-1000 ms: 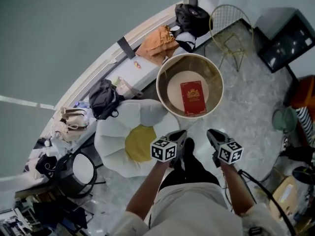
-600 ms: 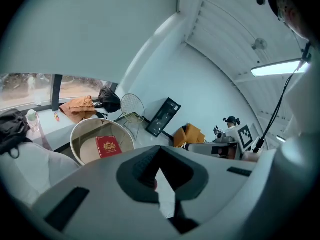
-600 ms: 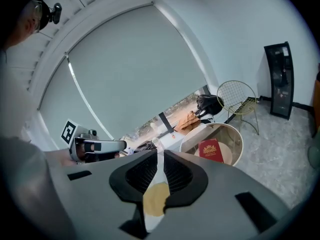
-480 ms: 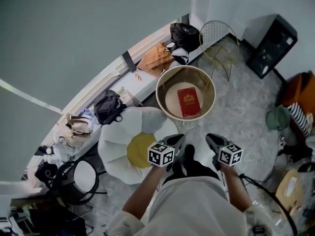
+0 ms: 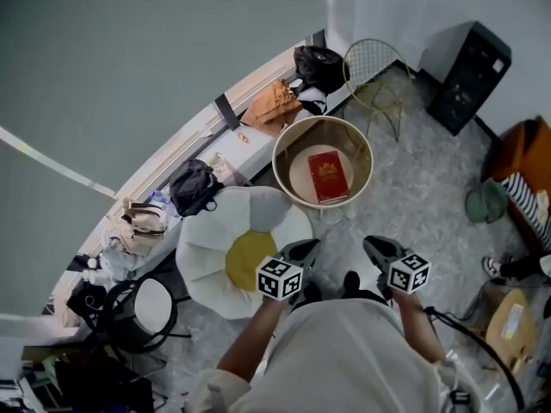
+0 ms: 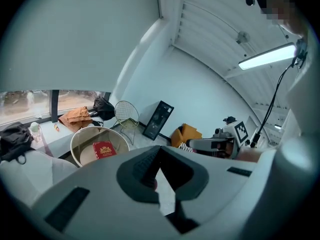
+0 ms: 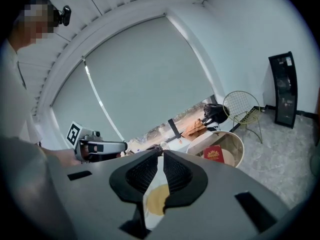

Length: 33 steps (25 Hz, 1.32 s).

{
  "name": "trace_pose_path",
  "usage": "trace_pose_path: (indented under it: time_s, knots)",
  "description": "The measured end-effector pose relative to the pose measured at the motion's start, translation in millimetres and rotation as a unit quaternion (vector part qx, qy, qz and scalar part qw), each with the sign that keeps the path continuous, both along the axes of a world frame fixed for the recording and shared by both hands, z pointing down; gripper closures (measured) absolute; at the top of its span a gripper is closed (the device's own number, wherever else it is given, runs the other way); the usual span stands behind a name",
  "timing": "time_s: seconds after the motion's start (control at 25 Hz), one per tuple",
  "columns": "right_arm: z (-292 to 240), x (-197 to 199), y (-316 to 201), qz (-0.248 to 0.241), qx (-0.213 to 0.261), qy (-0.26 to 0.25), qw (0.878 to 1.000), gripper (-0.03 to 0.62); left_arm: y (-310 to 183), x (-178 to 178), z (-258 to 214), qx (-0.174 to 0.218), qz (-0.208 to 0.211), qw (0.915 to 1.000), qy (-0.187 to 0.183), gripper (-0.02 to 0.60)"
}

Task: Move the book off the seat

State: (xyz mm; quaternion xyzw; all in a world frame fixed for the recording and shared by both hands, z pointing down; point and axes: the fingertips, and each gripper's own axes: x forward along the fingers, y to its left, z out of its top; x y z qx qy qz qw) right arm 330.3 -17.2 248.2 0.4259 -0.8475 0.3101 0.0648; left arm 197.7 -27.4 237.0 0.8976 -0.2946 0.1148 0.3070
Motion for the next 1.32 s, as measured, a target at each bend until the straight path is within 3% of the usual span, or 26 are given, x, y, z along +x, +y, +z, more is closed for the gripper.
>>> trace_pose_path:
  time_s: [0.4,0.8,1.32]
  knots:
    - [-17.8,20.0,-6.8,-0.021,0.015,-0.006,1.0,0.54,-1.2,3.9,-16.8,0.021,-0.029,0.9994,-0.003,0.579]
    - [-21.0,37.9,-7.4,-0.033,0.01,-0.004,0.999,0.54,-5.5,8.8,-20.8,0.017,-0.055,0.9984,0.005,0.58]
    - [-18.2,42.9,-14.1,-0.035,0.007,-0.003,0.999,0.54,-10.8,22.9,-17.8,0.01,-0.05,0.9987,0.003,0.58]
